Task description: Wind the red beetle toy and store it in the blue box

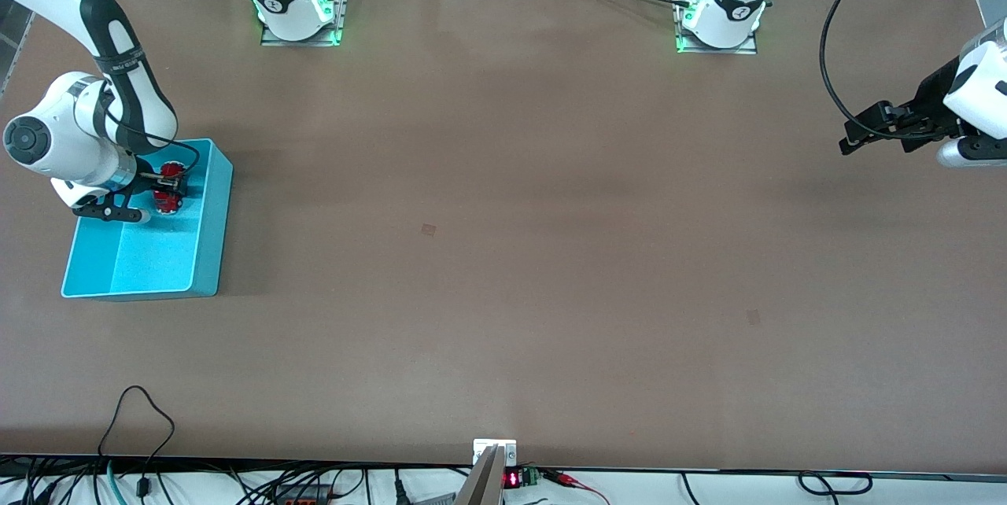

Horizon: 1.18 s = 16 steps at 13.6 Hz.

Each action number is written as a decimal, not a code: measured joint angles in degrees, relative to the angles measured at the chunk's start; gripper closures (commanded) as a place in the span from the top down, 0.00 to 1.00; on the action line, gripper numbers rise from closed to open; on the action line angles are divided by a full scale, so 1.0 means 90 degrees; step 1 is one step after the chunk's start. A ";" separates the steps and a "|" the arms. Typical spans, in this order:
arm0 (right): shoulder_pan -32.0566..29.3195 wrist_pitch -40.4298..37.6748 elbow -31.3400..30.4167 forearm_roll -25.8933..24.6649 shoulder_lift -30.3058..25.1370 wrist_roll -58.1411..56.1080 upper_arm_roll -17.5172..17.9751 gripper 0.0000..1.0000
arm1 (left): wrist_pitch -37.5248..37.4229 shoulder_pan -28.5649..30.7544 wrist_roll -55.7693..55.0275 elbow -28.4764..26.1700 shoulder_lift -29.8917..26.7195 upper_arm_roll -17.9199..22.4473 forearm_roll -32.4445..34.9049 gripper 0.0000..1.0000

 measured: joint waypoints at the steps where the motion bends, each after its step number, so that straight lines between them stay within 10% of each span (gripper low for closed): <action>1: -0.0001 0.0005 0.0014 0.0000 -0.0004 0.0000 0.0000 1.00 | -0.0001 0.0000 0.0000 0.0000 0.0000 0.0000 0.0000 1.00; 7: 0.0000 -0.0126 0.0382 -0.0005 -0.0385 -0.0006 0.0015 1.00 | 0.0008 0.0000 0.0000 0.0003 -0.0009 0.0000 0.0000 1.00; 16: 0.0042 -0.3964 0.3300 -0.0006 -0.1115 -0.0007 0.0921 1.00 | 0.0010 0.0000 0.0000 0.0004 -0.0012 -0.0001 0.0000 1.00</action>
